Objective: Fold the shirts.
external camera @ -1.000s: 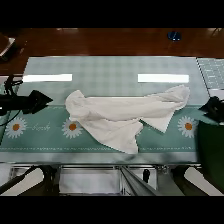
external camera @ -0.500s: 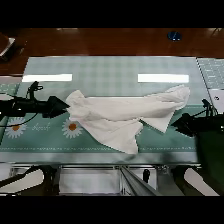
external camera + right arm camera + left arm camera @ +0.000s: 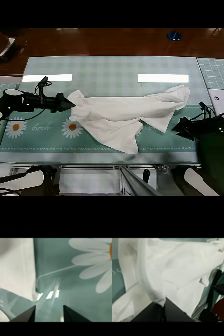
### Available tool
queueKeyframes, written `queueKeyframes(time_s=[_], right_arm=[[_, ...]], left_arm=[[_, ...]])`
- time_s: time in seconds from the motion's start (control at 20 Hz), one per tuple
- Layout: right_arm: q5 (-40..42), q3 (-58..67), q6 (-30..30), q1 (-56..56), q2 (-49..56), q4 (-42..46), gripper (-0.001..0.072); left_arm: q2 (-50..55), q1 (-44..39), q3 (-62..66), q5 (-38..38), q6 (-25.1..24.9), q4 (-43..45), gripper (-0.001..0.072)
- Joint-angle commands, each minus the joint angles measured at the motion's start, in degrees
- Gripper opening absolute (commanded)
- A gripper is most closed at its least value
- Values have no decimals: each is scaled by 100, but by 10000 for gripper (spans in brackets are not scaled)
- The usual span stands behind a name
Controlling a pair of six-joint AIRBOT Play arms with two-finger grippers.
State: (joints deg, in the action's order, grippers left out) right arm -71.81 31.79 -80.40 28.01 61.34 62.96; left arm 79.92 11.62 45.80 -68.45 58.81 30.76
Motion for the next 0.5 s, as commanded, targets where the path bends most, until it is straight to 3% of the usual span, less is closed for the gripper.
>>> queueKeyframes(time_s=[0.0,0.3,0.35,0.45], right_arm=[[225,0,120,-98,293,-402,405],[1113,162,164,-1025,1370,-1357,404],[1257,273,164,-1189,1410,-1469,342],[1145,717,507,-1445,1410,-1482,24]], left_arm=[[22,-22,20,39,-111,-35,22],[22,-24,20,50,-114,-33,23],[20,-24,20,74,-114,-33,23],[4,-22,50,26,-111,-37,22]])
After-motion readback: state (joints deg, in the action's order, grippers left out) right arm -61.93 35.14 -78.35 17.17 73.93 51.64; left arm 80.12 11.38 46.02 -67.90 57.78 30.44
